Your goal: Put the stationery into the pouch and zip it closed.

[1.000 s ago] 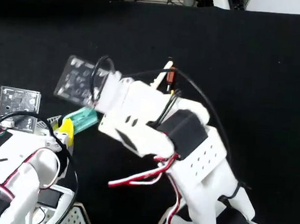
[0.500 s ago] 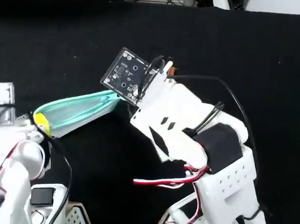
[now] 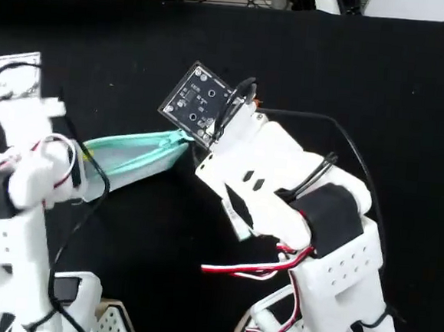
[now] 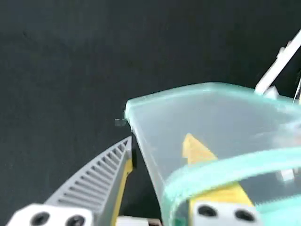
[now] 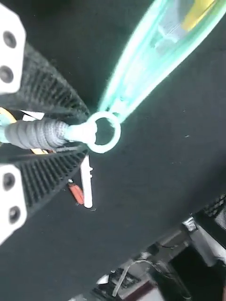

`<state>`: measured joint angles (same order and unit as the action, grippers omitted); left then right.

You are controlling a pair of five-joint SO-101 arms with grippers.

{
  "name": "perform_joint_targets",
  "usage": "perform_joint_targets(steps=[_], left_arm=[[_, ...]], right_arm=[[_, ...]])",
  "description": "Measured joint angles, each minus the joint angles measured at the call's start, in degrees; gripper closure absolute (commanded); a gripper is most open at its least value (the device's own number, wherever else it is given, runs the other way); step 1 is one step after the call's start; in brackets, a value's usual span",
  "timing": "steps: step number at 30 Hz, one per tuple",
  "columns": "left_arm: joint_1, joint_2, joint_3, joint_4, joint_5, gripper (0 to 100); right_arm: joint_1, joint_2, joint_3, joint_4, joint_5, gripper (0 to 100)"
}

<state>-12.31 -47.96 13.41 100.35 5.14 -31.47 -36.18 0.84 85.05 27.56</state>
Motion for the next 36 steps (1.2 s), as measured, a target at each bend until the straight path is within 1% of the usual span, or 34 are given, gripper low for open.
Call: perform_joint_targets(steps=[2, 5, 6, 10, 11, 12, 15, 17, 22, 25, 27, 29, 31, 33, 36], left_arm=[[-0.2, -0.4, 0.0, 0.1, 0.2, 87], [-0.2, 0.3, 0.0, 0.1, 0.3, 97], [-0.2, 0.3, 0.0, 0.1, 0.4, 97], [-0.1, 0.4, 0.0, 0.1, 0.4, 97], [-0.1, 0.4, -0.3, 0.1, 0.4, 97], [-0.1, 0.4, -0.5, -0.1, 0.4, 97], [-0.1, 0.4, -1.3, 0.1, 0.4, 97], [-0.1, 0.4, -1.4, 0.1, 0.4, 97], [-0.3, 0.5, -1.5, 0.1, -2.4, 97], [-0.3, 0.5, -1.5, -0.1, -2.6, 97], [-0.3, 0.5, -1.5, -0.4, -4.2, 97], [-0.3, 0.5, -1.5, -0.6, -6.9, 97], [-1.0, 0.5, -1.5, -0.6, -8.4, 97], [-3.1, 0.5, -1.5, -0.6, -8.9, 97], [-7.4, 0.5, -1.5, -0.6, -9.0, 97]], right_arm=[[0.0, 0.0, 0.0, 0.0, 0.0, 98.6], [0.0, 0.0, 0.0, 0.2, 0.0, 98.6], [0.0, 0.0, 0.0, 0.4, 0.0, 98.6], [0.1, -1.8, 0.1, 0.4, 0.0, 98.2], [0.1, -2.5, 0.1, 0.4, 0.0, 96.9], [0.1, -3.3, 0.1, 0.4, 0.0, 93.9], [0.1, -5.1, 0.1, 1.2, 0.0, 80.5], [0.3, -6.5, 0.1, 2.2, -0.6, 76.3], [1.0, -10.7, 0.0, 3.5, -5.0, 80.0], [0.7, -12.8, 0.0, 3.6, -8.2, 80.0], [0.6, -13.6, 0.0, 3.6, -10.8, 80.0], [2.9, -13.8, 0.0, 3.6, -13.5, 80.1], [7.6, -13.1, 0.0, 3.3, -15.9, 80.1], [13.5, -10.5, 2.4, 2.2, -17.1, 80.2], [21.0, -2.6, 10.6, -0.5, -17.3, 80.2]])
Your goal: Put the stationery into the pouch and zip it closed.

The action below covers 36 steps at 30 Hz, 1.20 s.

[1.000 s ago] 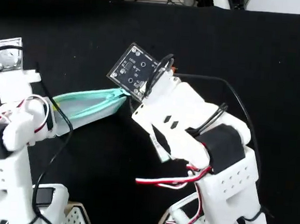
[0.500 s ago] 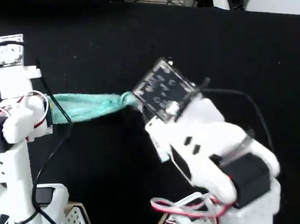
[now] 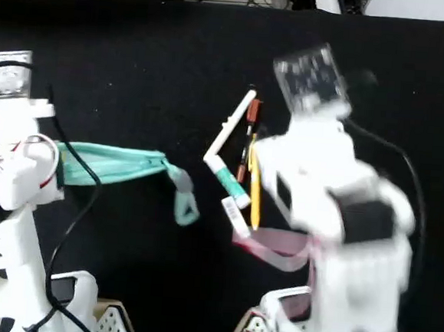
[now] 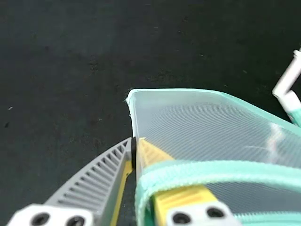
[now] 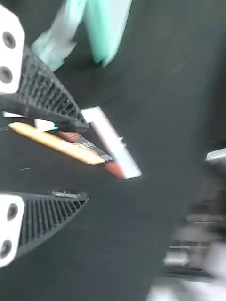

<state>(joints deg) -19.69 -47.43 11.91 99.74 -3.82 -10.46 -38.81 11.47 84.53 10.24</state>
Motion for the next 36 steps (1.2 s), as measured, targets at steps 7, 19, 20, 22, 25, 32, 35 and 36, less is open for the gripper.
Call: perform_joint_targets(steps=[7, 19, 20, 22, 25, 32, 35, 36], left_arm=[[-3.6, 0.0, 0.0, 0.0, -0.4, 97], [-3.7, 0.0, 0.0, 0.0, -0.5, 97], [-3.7, 0.0, 0.0, 0.0, -0.5, 97], [-3.7, 0.0, 0.0, 0.0, -0.5, 97], [-3.7, 0.0, 0.0, 0.0, -0.5, 97], [-3.7, 0.0, 0.0, 0.0, -0.5, 97], [-3.7, 0.0, 0.0, 0.0, -0.5, 97], [-3.7, 0.0, 0.0, 0.0, -0.5, 97]], right_arm=[[1.7, 15.9, 18.6, -8.9, 4.7, 80.2], [-11.3, 17.1, 37.5, -17.8, 10.9, 80.2], [-11.9, 17.4, 39.0, -19.9, 10.9, 80.2], [-12.2, 17.7, 42.1, -23.8, 11.0, 81.4], [-12.0, 17.7, 44.9, -28.3, 10.9, 86.1], [-12.4, 17.6, 46.8, -28.5, 10.9, 98.6], [-10.9, 16.3, 47.1, -26.0, 11.1, 98.5], [-9.9, 15.1, 47.7, -25.3, 11.8, 98.5]])
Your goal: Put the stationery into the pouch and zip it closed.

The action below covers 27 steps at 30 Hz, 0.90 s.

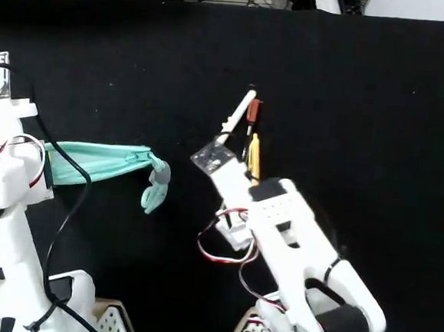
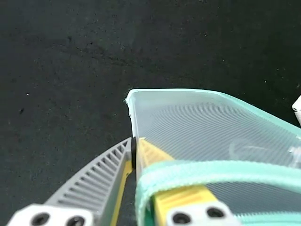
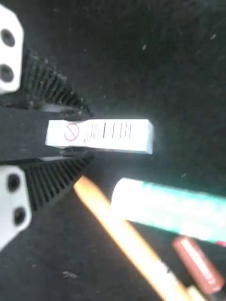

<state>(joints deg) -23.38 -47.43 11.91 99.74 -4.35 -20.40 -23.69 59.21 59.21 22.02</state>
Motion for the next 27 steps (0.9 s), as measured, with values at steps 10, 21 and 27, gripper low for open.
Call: perform_joint_targets(steps=[10, 21, 27], left_arm=[[0.0, 0.0, 0.0, 0.0, 0.0, 97], [0.0, 0.0, 0.0, 0.0, 0.0, 97], [0.0, 0.0, 0.0, 0.0, 0.0, 97]], right_arm=[[2.0, -13.1, 6.0, 8.0, 9.0, 77.7], [-4.7, -6.1, 2.5, 4.8, 5.4, 82.5], [-2.5, 6.0, -1.2, -0.9, 5.3, 83.1]])
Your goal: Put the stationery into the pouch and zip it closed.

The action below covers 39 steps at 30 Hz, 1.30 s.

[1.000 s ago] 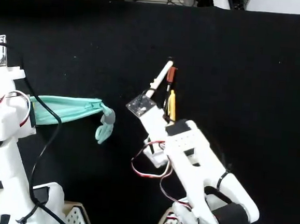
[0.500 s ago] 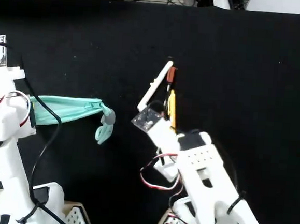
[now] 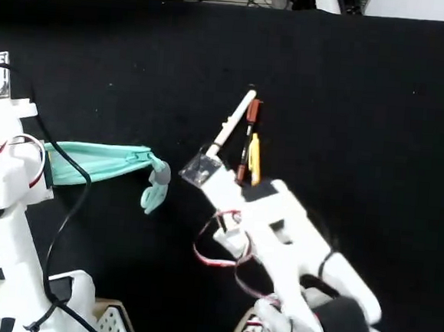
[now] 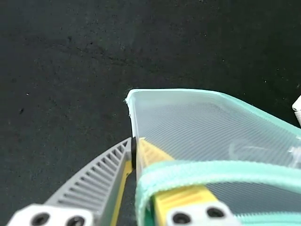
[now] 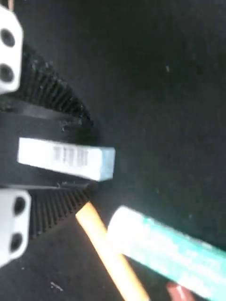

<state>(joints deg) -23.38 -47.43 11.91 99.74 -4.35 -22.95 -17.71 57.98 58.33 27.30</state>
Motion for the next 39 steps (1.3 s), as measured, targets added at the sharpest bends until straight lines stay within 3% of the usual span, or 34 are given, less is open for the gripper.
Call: perform_joint_targets(steps=[4, 11, 19, 24, 30, 35, 39], left_arm=[[0.0, 0.0, 0.0, 0.0, 0.0, 97], [0.0, 0.0, 0.0, 0.0, 0.0, 97], [0.0, 0.0, 0.0, 0.0, 0.0, 97], [0.0, 0.0, 0.0, 0.0, 0.0, 97], [0.0, 0.0, 0.0, 0.0, 0.0, 97], [0.0, 0.0, 0.0, 0.0, 0.0, 97], [0.0, 0.0, 0.0, 0.2, 0.0, 97]], right_arm=[[1.6, 4.2, -2.9, -0.4, 0.0, 99.1], [3.3, 0.2, -4.9, 2.6, 0.0, 98.5], [4.0, -28.0, -15.4, 17.6, -0.4, 98.5], [-1.7, -47.7, -23.6, 17.5, -6.8, 98.5], [-16.1, -55.6, -23.0, 2.2, -16.8, 98.5], [-28.7, -55.6, -15.3, -16.4, -17.6, 98.5], [-31.3, -55.3, -5.9, -34.6, -17.7, 98.5]])
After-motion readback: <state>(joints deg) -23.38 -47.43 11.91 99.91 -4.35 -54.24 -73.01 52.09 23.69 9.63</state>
